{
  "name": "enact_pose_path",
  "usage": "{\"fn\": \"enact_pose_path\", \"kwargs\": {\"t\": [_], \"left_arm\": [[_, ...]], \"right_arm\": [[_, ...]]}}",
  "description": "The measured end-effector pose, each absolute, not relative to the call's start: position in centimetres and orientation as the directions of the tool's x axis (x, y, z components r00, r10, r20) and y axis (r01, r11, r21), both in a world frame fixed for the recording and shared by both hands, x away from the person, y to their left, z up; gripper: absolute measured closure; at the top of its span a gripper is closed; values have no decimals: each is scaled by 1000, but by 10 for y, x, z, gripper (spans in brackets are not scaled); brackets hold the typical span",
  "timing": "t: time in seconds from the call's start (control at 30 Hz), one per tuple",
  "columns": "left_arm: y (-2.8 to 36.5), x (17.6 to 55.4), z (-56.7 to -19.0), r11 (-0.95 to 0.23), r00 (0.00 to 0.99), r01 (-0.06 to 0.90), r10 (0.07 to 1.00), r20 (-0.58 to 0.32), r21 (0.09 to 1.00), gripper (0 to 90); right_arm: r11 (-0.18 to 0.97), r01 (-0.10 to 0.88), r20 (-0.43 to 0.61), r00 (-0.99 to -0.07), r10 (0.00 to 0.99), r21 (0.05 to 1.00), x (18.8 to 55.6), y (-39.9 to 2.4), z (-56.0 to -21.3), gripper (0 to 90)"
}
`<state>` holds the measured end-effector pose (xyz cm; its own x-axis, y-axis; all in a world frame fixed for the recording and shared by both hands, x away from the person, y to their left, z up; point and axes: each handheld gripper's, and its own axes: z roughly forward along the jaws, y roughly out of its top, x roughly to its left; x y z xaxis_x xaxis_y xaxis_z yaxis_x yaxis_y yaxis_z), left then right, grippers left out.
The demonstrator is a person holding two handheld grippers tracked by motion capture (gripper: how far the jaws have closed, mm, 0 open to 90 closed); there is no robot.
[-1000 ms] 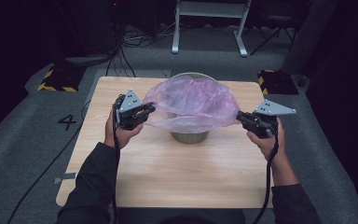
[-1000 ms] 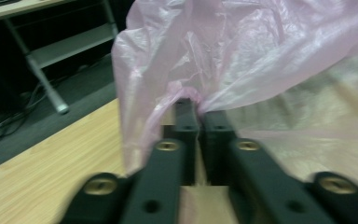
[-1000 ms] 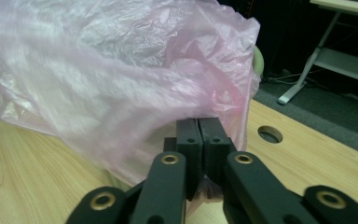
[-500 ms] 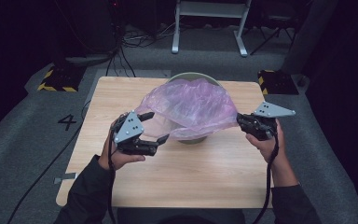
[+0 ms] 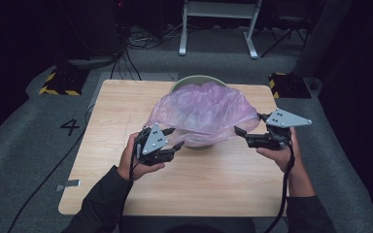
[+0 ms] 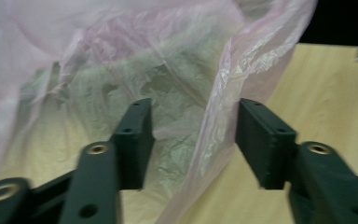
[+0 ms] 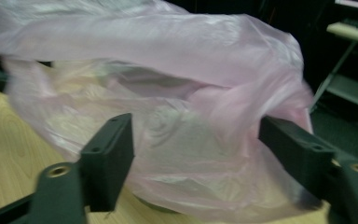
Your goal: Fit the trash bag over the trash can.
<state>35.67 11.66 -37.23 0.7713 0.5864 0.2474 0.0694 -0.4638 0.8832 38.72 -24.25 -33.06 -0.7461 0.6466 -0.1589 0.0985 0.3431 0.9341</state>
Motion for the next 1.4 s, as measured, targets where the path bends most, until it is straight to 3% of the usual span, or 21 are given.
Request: {"fn": "enact_pose_path", "kwargs": {"t": [0.13,0.27,0.4,0.47,0.5,0.53,0.6,0.63,0.77,0.8,0.87,1.03,1.23,1.4], "left_arm": [[113,360,-375,-520,774,53,561,294,853,754],[111,362,-375,-539,777,47,548,309,841,866],[110,364,-376,-534,776,48,551,305,844,894],[111,364,-376,-492,786,50,556,270,869,787],[110,364,-376,-478,788,56,560,255,877,613],[109,364,-377,-471,788,60,563,248,880,488],[104,363,-378,-466,792,69,564,235,882,288],[102,363,-378,-473,793,61,558,245,879,239],[96,364,-381,-485,794,63,553,250,872,267],[94,365,-382,-496,789,61,555,263,866,376],[91,365,-383,-502,764,66,581,280,862,422],[102,364,-377,-417,753,56,615,236,907,379],[130,351,-360,-313,719,-27,654,237,949,318],[151,343,-348,-241,713,-76,665,222,968,298]], "right_arm": [[338,37,-202,-739,643,940,374,-244,-316,202],[369,-9,-277,-678,681,929,364,-247,-298,208],[362,-2,-259,-702,663,932,362,-248,-297,207],[372,21,-248,-710,659,928,364,-245,-302,250],[380,33,-244,-715,655,924,368,-242,-306,323],[390,45,-241,-719,652,920,371,-239,-311,332],[394,66,-218,-744,632,917,377,-233,-319,371],[397,80,-206,-753,625,914,380,-231,-323,380],[422,86,-208,-772,600,902,382,-222,-333,382],[428,62,-219,-788,576,901,378,-221,-334,383],[429,31,-237,-797,555,903,373,-222,-332,383],[391,-48,-267,-806,529,919,357,-225,-322,377],[356,-94,-325,-663,674,930,347,-227,-313,365],[350,-63,-308,-634,710,935,356,-229,-312,407]]}}
